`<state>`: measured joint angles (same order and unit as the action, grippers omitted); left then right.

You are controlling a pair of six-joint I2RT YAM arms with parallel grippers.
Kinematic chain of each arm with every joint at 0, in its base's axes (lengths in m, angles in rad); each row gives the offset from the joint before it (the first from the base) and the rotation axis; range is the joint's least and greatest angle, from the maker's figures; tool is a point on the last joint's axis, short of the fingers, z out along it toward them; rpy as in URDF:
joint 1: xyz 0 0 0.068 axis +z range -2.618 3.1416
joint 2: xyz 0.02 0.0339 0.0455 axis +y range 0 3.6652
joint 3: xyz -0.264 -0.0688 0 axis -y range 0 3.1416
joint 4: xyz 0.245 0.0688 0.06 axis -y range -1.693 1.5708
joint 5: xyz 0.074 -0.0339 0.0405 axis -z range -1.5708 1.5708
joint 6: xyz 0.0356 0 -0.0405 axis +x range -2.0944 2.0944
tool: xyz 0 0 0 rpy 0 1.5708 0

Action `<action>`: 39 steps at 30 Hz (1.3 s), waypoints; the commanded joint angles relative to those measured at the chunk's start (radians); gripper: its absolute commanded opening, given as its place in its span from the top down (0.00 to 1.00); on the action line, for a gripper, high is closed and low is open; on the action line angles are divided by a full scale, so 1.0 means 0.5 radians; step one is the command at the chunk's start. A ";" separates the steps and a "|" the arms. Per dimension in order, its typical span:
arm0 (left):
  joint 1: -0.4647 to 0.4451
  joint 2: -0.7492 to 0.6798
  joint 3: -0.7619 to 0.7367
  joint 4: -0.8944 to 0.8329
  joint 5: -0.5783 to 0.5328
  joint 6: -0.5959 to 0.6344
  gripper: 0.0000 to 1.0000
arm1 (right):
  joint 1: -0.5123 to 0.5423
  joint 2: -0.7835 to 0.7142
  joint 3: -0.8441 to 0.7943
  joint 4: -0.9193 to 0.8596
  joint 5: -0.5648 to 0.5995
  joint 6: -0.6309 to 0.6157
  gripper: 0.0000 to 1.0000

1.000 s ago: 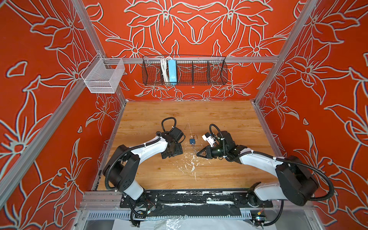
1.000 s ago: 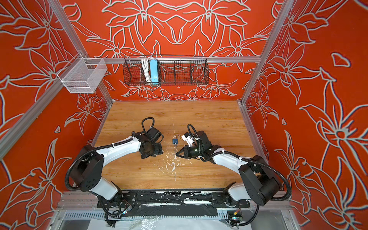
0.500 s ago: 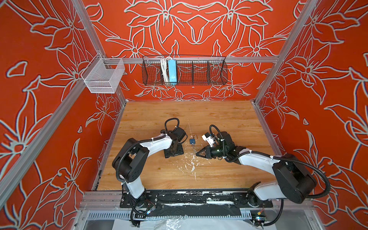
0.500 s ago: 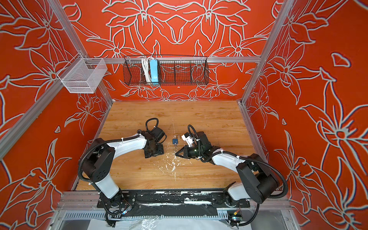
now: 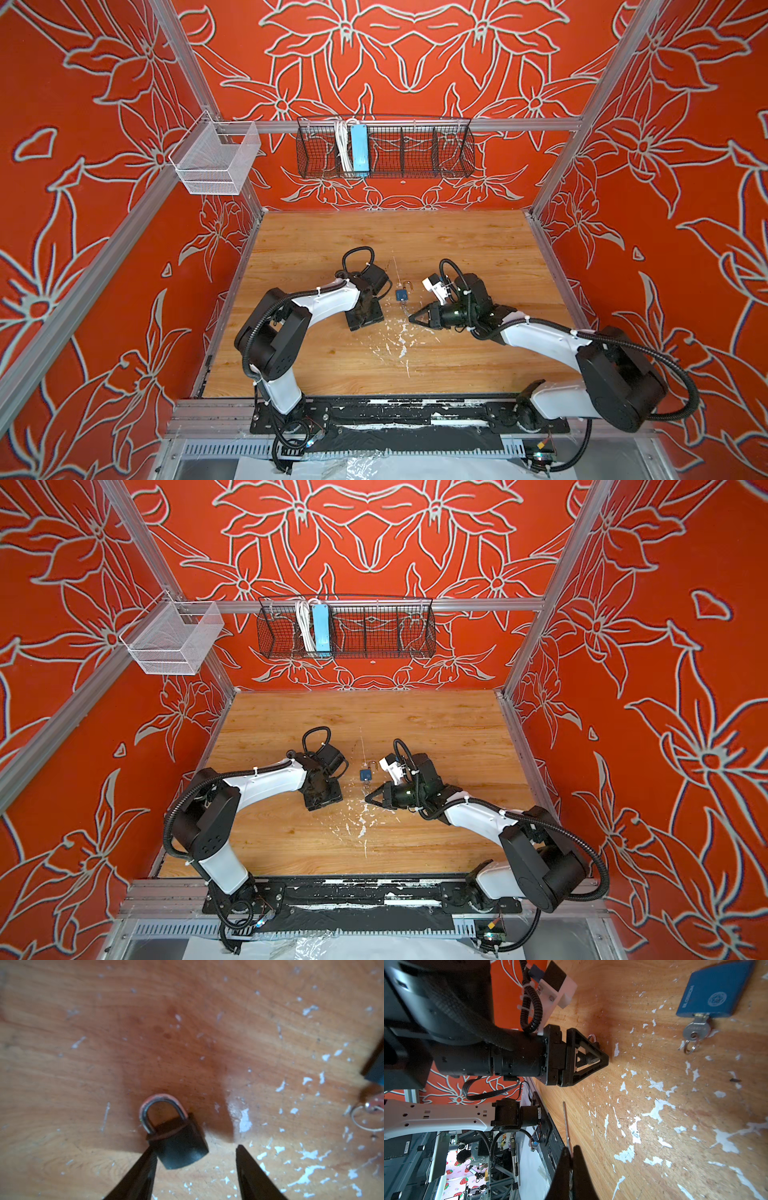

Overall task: Unlock with the key
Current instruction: 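Close the left gripper on the dark padlock body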

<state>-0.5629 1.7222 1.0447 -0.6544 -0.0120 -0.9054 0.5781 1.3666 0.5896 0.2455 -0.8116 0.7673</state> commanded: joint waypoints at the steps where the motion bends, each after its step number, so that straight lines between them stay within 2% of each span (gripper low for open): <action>1: -0.001 -0.002 0.046 -0.130 -0.119 -0.180 0.40 | 0.010 -0.034 -0.016 0.063 0.046 0.027 1.00; 4: -0.002 -0.014 -0.006 -0.029 -0.088 -0.264 0.40 | 0.010 -0.034 -0.022 0.063 0.037 0.005 1.00; 16: -0.003 0.025 0.045 -0.072 -0.194 -0.492 0.38 | 0.010 -0.015 -0.004 0.025 0.028 -0.061 1.00; 20: -0.012 0.050 0.061 -0.099 -0.223 -0.543 0.41 | 0.010 0.007 -0.004 0.055 -0.003 -0.051 1.00; 24: -0.036 0.065 0.082 -0.123 -0.233 -0.563 0.45 | 0.010 0.026 0.006 0.057 -0.004 -0.058 1.00; 39: -0.046 0.135 0.061 -0.136 -0.252 -0.582 0.49 | 0.010 0.072 0.030 0.060 -0.027 -0.087 1.00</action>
<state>-0.5858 1.7702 1.0836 -0.6819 -0.1108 -1.1763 0.5781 1.3972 0.5896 0.2596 -0.8181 0.7391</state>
